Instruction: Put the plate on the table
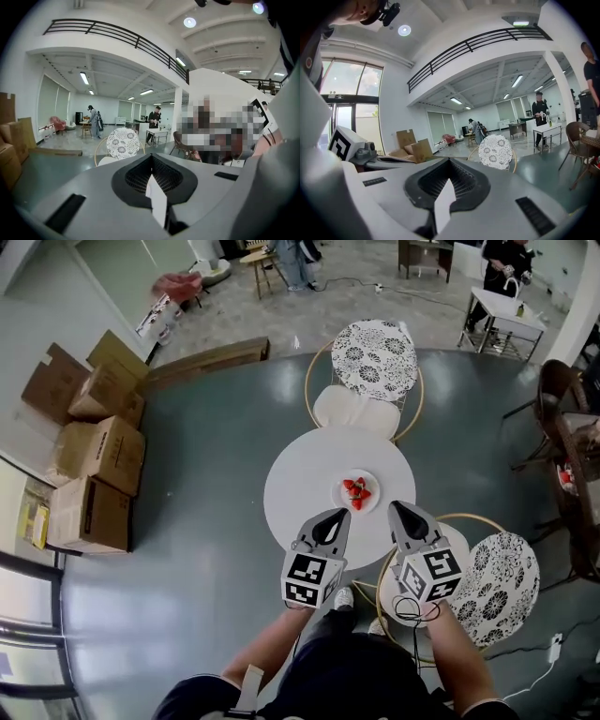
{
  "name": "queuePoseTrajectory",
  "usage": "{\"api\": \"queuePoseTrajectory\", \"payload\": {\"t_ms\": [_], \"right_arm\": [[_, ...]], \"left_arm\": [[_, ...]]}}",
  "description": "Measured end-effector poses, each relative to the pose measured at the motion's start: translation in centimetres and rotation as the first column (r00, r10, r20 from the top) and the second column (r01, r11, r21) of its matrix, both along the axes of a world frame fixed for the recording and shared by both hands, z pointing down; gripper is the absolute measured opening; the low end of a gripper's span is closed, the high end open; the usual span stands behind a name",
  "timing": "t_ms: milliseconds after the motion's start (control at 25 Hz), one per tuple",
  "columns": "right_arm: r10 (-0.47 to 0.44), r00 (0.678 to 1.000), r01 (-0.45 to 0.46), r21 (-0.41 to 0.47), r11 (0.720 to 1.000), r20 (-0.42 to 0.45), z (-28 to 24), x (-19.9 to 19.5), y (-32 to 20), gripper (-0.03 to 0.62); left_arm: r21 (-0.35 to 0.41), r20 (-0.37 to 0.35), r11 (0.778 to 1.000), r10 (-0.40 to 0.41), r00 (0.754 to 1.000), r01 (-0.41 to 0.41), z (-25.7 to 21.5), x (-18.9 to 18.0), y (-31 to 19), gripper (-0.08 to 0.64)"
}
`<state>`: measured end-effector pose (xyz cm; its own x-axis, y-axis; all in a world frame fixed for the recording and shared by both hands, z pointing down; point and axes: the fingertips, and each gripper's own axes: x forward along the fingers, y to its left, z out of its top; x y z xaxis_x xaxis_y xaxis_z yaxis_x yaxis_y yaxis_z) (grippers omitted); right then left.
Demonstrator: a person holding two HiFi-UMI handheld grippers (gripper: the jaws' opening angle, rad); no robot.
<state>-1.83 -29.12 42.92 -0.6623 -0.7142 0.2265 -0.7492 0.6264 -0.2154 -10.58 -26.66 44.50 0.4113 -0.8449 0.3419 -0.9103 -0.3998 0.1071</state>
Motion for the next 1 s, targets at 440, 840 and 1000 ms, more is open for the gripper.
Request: {"api": "queuePoseTrajectory", "payload": {"t_ms": [440,840,1000], "right_arm": [[-0.105,0.994,0.102,0.069,0.992,0.029,-3.4,-2.2,2.1,0.005],[-0.129,0.991,0.126,0.09,0.988,0.027,-3.9,-2.8,3.0,0.005],[-0.136,0.99,0.133,0.097,0.986,0.027,-4.3,-2.9,3.3,0.005]], "left_arm": [[0.03,-0.126,0.998,0.054,0.991,-0.051,-3.2,1.6,2.5,0.006],[0.056,-0.137,0.997,0.058,0.989,-0.051,-3.8,1.4,3.4,0.006],[0.051,-0.139,0.998,0.054,0.989,-0.047,-3.8,1.4,3.6,0.006]]}}
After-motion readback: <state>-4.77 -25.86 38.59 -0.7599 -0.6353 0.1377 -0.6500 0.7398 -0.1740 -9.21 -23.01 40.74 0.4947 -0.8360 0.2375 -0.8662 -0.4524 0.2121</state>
